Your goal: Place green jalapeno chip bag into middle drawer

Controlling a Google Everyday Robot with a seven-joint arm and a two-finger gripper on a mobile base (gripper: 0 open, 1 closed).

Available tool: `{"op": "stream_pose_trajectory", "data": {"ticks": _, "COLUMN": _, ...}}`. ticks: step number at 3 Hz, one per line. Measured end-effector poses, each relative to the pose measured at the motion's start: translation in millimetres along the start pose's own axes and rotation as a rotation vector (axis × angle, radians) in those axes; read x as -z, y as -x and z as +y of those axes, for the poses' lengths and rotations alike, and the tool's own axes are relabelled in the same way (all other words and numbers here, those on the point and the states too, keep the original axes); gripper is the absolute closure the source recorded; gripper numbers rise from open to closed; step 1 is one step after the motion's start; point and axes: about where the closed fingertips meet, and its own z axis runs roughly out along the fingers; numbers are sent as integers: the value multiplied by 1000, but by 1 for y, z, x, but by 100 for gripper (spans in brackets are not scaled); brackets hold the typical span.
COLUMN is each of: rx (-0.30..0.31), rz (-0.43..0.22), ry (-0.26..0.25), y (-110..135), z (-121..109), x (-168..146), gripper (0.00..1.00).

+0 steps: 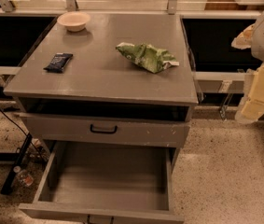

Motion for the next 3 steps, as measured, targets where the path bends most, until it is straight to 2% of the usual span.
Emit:
{"op": "stream_pose_trajectory", "data": {"ticks": 1, "rx": 0, "rz": 0, "ry": 0, "y": 0, "z": 0, "x": 0, "gripper": 0}}
{"op": "stream_pose_trajectory", "data": {"ticks": 2, "rx": -49, "rz": -43, "ry": -47, "y": 33, "z": -56, "x": -16, "gripper": 0}}
{"op": "stream_pose_trajectory", "data": {"ticks": 3, "rx": -74, "rz": -69, "ry": -44, "y": 62, "z": -110, "x": -30, "gripper": 0}}
